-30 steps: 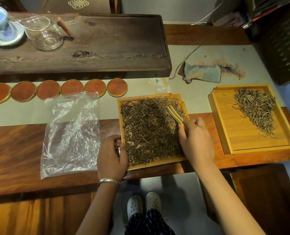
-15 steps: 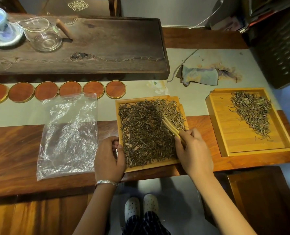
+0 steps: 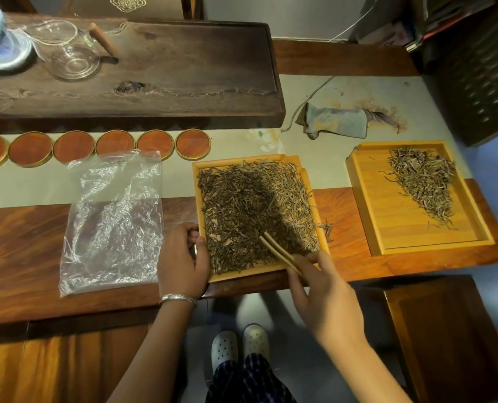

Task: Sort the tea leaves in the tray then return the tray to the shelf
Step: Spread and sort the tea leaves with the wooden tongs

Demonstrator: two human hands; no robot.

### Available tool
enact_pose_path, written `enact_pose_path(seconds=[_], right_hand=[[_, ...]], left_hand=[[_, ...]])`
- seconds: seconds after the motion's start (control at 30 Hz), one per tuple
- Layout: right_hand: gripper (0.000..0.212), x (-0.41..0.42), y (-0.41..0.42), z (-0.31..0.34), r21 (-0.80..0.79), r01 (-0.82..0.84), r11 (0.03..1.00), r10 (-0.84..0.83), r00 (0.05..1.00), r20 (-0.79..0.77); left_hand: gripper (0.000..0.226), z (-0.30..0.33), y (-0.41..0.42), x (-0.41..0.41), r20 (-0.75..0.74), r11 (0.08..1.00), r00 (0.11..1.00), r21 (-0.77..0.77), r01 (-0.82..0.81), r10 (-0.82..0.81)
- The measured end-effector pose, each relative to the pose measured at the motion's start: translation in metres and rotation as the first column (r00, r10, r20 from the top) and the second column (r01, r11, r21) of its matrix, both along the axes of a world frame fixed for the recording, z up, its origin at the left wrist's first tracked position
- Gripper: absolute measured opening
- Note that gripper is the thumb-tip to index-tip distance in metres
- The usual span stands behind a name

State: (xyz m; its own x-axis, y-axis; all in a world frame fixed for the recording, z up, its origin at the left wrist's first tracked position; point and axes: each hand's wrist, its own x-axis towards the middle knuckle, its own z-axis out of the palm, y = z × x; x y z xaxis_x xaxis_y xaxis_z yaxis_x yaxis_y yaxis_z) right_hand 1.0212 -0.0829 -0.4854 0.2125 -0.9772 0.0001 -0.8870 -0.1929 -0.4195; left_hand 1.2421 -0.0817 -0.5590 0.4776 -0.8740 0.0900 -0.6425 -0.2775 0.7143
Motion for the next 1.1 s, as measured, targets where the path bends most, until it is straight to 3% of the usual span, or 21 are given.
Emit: enact_pose_path(seconds=[0.1,0.27,0.4,0.57,1.1], right_hand=[[0.014,0.000,0.010,-0.006,0.026,0.025,0.999,-0.024,1.000,-0.020],[0.023,-0.030,0.005,0.000,-0.041,0.136,0.990,-0.126,0.973,0.191],[0.029,-0.076,-0.007,0.007,-0.019,0.294,0.956,-0.293,0.955,0.041],[0.029,-0.085,-0.010,0.009,0.052,0.270,0.961,-0.257,0.950,-0.179],[0.022,-0.082,-0.014,-0.004,0.056,0.164,0.985,-0.143,0.953,-0.267]], left_hand=[[0.014,-0.002,0.000,0.000,0.002,1.000,1.000,-0.005,0.008,-0.008],[0.015,-0.004,0.000,0.001,0.012,1.000,1.000,-0.024,0.019,-0.019],[0.014,-0.008,0.000,0.002,0.029,0.999,0.999,-0.019,0.026,-0.025],[0.017,-0.011,0.000,0.003,0.041,1.000,0.999,-0.010,0.013,-0.013],[0.015,-0.013,0.000,0.004,0.018,0.999,1.000,-0.032,0.014,-0.014]])
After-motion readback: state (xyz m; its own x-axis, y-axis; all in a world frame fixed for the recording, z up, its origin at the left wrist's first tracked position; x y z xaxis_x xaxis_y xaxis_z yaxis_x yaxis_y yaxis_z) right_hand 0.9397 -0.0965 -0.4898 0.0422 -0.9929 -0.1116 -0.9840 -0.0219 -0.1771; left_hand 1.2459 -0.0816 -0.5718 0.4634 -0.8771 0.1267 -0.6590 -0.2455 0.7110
